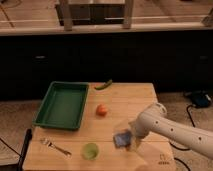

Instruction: Wipe tray with sponge

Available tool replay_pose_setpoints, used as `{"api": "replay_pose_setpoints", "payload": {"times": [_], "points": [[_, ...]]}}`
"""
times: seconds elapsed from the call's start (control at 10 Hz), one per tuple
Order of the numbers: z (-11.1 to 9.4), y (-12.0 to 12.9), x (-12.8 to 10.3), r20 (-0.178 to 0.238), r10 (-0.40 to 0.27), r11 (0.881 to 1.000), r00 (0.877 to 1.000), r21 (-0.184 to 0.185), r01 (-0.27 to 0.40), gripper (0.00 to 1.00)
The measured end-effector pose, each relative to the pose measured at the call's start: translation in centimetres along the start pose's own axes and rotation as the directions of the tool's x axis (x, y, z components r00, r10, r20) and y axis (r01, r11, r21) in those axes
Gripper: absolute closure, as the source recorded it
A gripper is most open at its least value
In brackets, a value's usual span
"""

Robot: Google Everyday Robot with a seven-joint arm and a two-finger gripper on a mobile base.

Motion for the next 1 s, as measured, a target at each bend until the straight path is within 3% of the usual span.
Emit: {"api": "replay_pose_setpoints", "payload": {"times": [1.0], "points": [[0.97,0.79,-0.48,0.025,0.000,1.000,1.000,-0.019,0.000,0.20]]}}
